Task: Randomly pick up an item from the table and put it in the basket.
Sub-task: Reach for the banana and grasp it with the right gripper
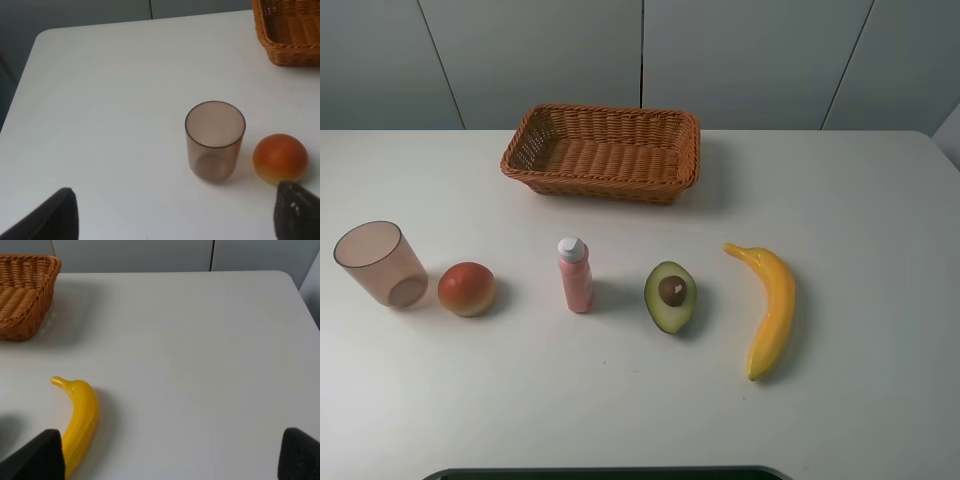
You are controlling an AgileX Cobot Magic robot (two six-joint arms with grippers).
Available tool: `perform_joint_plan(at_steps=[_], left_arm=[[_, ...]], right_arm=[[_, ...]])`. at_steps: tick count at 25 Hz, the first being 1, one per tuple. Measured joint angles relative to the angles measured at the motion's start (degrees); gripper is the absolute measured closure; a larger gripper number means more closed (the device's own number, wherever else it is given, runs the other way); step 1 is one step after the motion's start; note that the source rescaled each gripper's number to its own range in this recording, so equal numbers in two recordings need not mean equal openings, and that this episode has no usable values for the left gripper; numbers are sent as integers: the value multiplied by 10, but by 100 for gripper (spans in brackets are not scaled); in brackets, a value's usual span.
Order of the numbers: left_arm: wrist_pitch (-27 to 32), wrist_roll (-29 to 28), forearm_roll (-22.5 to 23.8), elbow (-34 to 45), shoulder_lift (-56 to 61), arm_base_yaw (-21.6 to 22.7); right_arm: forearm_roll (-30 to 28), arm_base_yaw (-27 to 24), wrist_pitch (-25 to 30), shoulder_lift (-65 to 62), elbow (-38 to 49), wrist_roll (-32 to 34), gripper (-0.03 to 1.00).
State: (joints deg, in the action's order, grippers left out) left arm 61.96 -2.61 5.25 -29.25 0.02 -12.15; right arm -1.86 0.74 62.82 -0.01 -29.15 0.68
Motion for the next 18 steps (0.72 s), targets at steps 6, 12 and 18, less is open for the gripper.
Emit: perform_joint_plan(at_steps=[6,12,18], left_arm=[[0,0,0,0,0,0],[0,0,0,0,0,0],[0,-1,0,0,0,0]], right_arm=[[0,0,0,0,0,0,9],[0,0,0,0,0,0,9],[0,0,0,0,0,0,9]])
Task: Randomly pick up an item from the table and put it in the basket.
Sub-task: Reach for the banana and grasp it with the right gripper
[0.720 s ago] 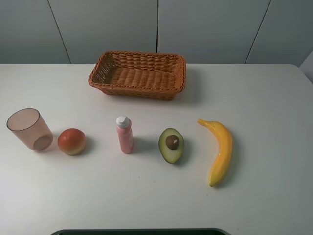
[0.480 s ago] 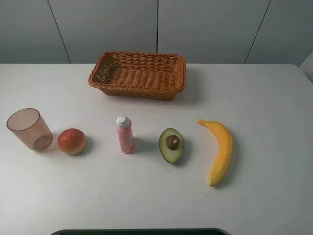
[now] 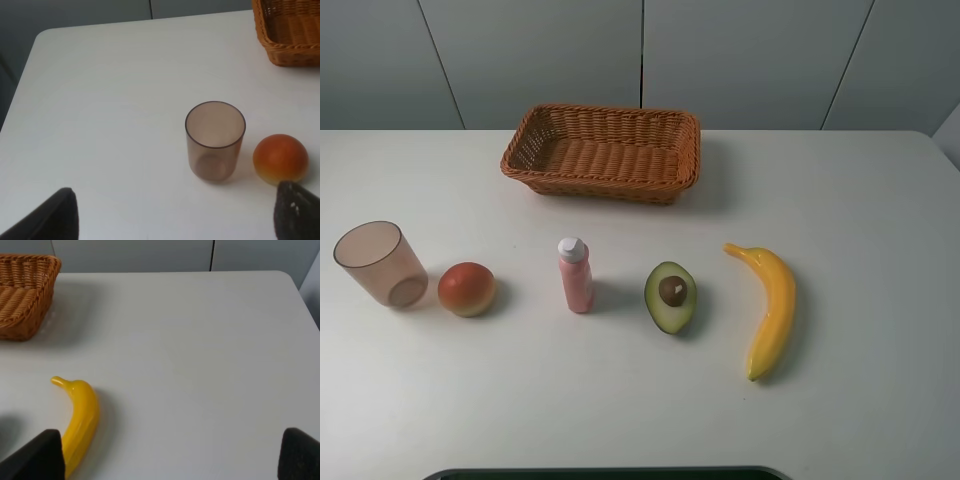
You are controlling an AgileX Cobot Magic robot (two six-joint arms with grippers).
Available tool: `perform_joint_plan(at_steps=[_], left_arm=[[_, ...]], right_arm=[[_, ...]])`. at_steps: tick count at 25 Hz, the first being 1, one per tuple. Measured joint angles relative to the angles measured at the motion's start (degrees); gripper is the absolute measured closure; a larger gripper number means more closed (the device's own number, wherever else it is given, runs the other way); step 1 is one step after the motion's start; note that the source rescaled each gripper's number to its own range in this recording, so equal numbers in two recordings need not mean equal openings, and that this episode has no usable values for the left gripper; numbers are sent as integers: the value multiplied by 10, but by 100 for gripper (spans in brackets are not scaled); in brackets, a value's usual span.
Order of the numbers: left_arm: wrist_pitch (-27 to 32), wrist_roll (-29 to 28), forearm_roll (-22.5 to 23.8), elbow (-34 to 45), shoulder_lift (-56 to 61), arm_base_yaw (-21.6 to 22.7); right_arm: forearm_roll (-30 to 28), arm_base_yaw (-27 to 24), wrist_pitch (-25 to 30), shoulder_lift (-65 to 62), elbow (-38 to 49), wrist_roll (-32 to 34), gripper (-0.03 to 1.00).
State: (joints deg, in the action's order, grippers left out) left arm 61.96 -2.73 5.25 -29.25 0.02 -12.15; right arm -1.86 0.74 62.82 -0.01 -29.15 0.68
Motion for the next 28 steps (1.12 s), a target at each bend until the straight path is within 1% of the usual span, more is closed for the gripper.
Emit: perform_joint_plan(at_steps=[17,28], left_arm=[[0,0,0,0,0,0],[0,0,0,0,0,0]], right_arm=[[0,0,0,0,0,0,10],[-16,0,0,0,0,0,10]])
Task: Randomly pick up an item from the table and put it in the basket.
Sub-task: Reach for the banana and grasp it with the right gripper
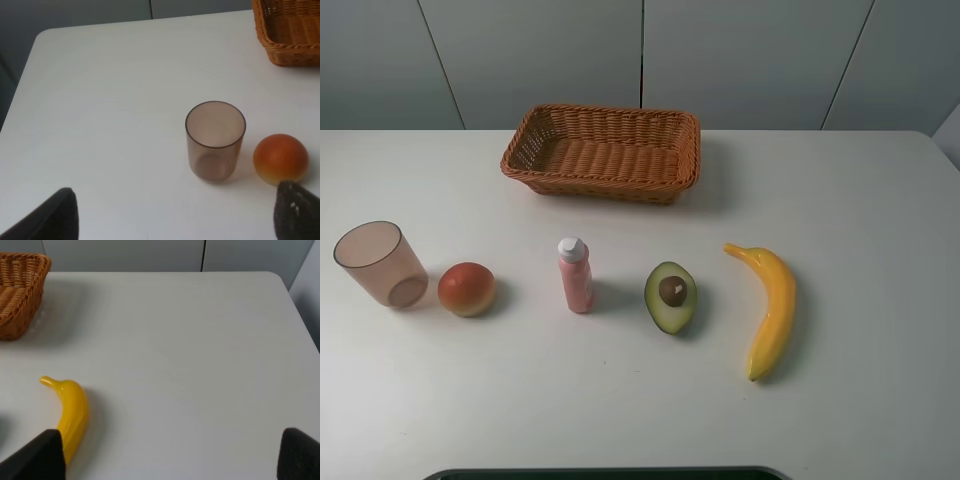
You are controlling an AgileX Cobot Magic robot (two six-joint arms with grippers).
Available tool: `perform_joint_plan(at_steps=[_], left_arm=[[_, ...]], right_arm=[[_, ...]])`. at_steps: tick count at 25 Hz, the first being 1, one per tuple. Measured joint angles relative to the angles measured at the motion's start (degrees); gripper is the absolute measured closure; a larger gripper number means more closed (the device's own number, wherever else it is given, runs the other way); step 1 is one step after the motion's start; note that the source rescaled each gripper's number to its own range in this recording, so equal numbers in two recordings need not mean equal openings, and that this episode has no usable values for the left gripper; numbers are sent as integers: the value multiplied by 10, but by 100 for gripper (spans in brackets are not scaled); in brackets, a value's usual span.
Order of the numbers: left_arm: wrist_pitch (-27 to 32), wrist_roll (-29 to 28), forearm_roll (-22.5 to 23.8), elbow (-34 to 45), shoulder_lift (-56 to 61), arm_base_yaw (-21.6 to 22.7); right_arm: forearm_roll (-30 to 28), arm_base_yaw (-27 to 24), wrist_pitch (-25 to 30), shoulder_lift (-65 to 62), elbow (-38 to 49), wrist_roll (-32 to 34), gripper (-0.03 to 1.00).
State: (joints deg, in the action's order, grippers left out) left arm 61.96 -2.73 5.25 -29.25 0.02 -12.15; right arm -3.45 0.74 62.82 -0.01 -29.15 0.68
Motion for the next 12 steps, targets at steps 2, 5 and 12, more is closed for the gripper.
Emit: perform_joint_plan(at_steps=[2,5,12], left_arm=[[0,0,0,0,0,0],[0,0,0,0,0,0],[0,0,0,0,0,0]], right_arm=[[9,0,0,0,0,4,10],[34,0,0,0,0,15,11],[83,0,24,46,-14,-16,11]])
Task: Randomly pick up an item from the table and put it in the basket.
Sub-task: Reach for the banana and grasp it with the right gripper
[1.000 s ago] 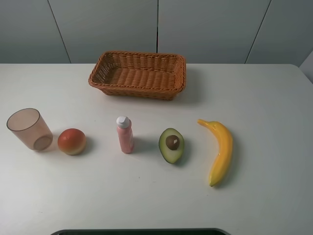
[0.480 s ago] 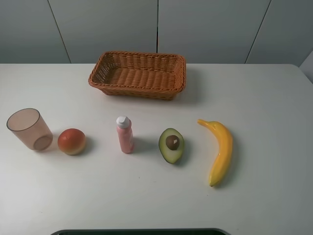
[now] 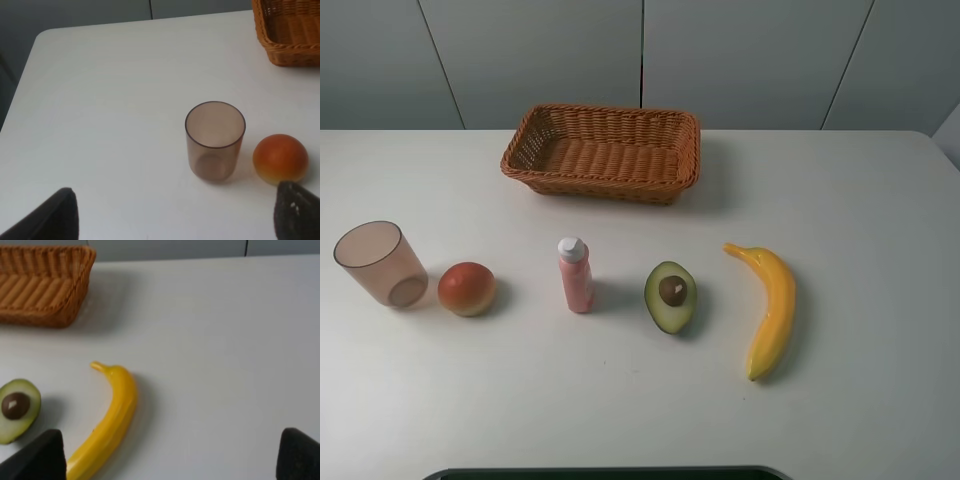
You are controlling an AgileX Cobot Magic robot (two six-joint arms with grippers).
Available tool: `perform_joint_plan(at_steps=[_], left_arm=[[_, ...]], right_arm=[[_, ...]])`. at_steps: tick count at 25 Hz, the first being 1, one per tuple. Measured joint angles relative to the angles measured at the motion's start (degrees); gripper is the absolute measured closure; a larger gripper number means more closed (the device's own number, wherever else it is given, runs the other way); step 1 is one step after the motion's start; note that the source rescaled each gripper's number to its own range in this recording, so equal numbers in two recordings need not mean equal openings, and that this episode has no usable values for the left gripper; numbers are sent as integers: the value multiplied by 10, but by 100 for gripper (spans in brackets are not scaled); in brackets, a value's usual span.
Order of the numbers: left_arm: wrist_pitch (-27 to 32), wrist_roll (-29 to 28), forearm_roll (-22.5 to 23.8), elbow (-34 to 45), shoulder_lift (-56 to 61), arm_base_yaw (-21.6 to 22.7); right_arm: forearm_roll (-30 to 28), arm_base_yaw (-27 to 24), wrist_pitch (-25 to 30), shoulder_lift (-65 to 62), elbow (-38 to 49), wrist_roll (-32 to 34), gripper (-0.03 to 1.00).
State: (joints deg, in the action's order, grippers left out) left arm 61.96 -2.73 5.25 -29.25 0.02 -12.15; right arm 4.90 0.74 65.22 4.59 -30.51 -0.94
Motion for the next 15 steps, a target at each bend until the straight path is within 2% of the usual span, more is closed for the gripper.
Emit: perform_joint_plan(at_steps=[4,11,13,15], left_arm=[[0,0,0,0,0,0],[0,0,0,0,0,0],[0,0,0,0,0,0],[0,0,0,0,0,0]], right_arm=[[31,0,16,133,-42,-16,11],[93,0,-13,402,-116,-25,11],[96,15,-32,464,-118,-26,11],[96,52,-62,525,-118,-16,11]])
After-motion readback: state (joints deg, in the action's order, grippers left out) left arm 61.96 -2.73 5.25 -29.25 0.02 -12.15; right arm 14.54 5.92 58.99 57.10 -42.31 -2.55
